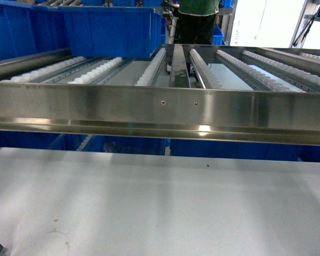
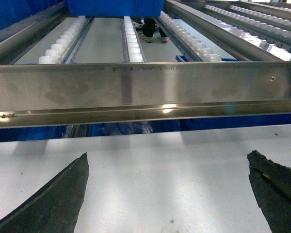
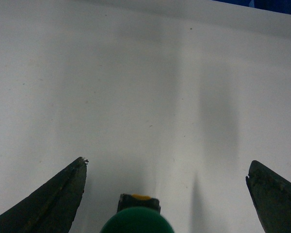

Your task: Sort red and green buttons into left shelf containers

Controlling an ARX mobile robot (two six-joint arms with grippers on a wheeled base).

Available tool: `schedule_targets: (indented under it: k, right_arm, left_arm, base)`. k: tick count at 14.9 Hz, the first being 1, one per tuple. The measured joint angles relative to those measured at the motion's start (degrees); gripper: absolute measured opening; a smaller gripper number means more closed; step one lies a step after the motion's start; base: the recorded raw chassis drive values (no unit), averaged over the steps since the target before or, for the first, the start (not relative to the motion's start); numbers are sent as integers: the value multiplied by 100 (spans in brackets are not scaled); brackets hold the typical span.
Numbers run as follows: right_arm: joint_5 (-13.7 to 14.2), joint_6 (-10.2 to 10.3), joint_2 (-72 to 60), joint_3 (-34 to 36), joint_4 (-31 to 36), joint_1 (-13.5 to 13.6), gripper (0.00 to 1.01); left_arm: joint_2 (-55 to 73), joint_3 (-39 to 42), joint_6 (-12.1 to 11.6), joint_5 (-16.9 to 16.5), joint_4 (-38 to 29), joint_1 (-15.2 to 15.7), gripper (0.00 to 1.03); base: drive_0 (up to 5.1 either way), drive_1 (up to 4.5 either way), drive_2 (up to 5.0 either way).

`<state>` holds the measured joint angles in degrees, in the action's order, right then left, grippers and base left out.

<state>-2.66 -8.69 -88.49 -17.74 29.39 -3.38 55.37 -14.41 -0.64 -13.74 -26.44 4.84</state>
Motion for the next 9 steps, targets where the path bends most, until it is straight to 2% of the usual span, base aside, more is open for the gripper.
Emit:
schedule_targets:
  k: [4, 9]
  right_arm:
    - [-74, -153, -791, -295, 50, -195, 98]
    - [-13, -197, -1180, -232, 291, -144, 98]
  left_arm:
    - [0, 0, -2, 2, 0, 0, 98]
    - [0, 0, -4, 0, 0, 0, 98]
  base:
    - [0, 0, 0]
    - [0, 0, 0]
